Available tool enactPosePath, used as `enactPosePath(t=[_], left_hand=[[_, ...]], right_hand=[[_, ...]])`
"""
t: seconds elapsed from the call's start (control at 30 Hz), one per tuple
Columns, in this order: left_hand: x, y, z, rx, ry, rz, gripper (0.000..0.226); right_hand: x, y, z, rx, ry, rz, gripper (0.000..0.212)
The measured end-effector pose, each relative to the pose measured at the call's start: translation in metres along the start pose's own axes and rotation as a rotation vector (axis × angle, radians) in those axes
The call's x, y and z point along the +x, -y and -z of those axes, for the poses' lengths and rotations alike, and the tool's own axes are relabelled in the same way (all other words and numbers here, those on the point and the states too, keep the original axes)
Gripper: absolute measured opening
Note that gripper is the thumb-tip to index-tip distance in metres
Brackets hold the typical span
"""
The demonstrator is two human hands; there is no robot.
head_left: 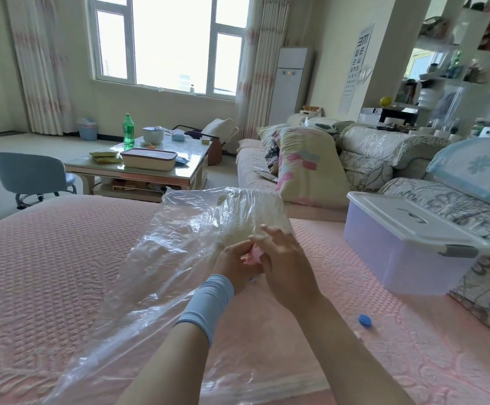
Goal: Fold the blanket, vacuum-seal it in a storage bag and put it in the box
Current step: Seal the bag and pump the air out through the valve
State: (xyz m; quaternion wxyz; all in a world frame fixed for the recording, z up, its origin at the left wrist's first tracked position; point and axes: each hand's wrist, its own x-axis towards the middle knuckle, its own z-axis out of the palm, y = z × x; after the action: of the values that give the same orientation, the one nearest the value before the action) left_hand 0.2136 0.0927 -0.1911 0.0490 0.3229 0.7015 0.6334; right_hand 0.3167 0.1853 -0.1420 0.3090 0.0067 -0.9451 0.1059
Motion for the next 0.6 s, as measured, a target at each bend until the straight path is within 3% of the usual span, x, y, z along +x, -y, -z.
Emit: enactPosePath(t=[0.07, 0.2, 0.27, 0.33, 0.43, 0.47, 0.53, 0.6], left_hand=[[0.0, -0.001, 0.002, -0.016, 0.003, -0.007, 0.025], [0.005, 0.002, 0.007, 0.032, 0.004, -0.05, 0.043], [0.005, 0.003, 0.005, 0.003, 0.016, -0.04, 0.046], [0.003, 0.003, 0.002, -0.012, 0.011, -0.032, 0.04], [0.001, 0.002, 0.0, -0.032, 0.001, 0.005, 0.032], [0.001, 0.002, 0.0, -0.036, 0.001, 0.016, 0.033], [0.001, 0.001, 0.0, -0.064, 0.005, 0.007, 0.032], [0.001, 0.0, 0.003, -0.09, 0.015, -0.029, 0.037]], right_hand=[[0.005, 0.002, 0.009, 0.048, -0.064, 0.036, 0.043], [0.022, 0.015, 0.036, 0.059, -0.542, 0.244, 0.036], [0.024, 0.015, 0.038, 0.072, -0.659, 0.262, 0.035], [0.016, 0.013, 0.028, 0.064, -0.536, 0.208, 0.039], [0.002, 0.008, 0.009, -0.013, -0.066, -0.001, 0.041], [0.001, 0.006, 0.007, -0.006, 0.004, -0.041, 0.04], [0.004, 0.008, 0.016, 0.016, -0.036, -0.02, 0.041], [0.012, 0.017, 0.033, 0.043, -0.266, 0.104, 0.04]])
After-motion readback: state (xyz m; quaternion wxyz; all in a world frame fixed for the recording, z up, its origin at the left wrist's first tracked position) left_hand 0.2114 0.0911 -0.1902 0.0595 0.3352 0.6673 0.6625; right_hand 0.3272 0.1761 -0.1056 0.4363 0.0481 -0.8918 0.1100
